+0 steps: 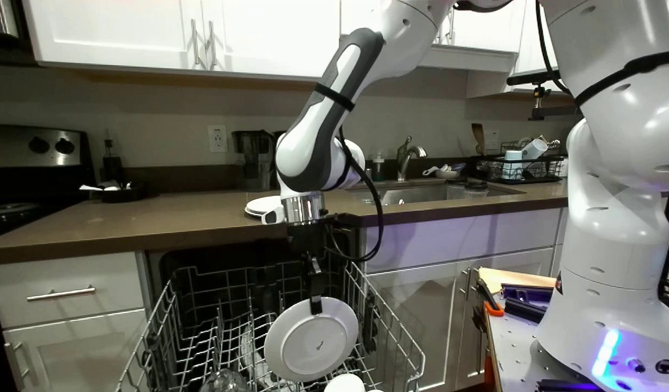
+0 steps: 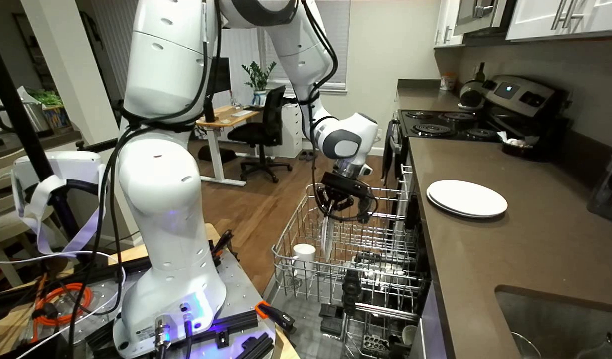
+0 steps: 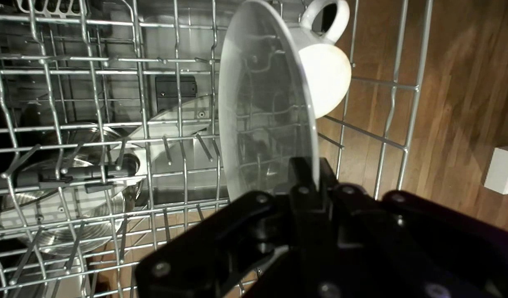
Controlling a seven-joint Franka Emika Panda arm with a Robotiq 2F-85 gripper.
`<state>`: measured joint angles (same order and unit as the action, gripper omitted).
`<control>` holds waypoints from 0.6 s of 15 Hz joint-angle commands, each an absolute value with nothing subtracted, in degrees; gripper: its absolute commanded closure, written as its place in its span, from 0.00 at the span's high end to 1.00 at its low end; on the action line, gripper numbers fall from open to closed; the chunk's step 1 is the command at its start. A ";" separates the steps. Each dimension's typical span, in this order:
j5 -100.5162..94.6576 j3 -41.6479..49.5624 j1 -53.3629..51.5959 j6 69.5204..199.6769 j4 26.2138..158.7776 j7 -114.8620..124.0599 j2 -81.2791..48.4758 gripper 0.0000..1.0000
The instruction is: Remove the top most white plate from the stack and place it on the dishwasher rack
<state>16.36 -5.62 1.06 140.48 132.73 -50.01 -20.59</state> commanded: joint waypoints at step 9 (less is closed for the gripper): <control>14.06 -7.47 4.02 141.16 129.23 -50.12 -26.93 0.06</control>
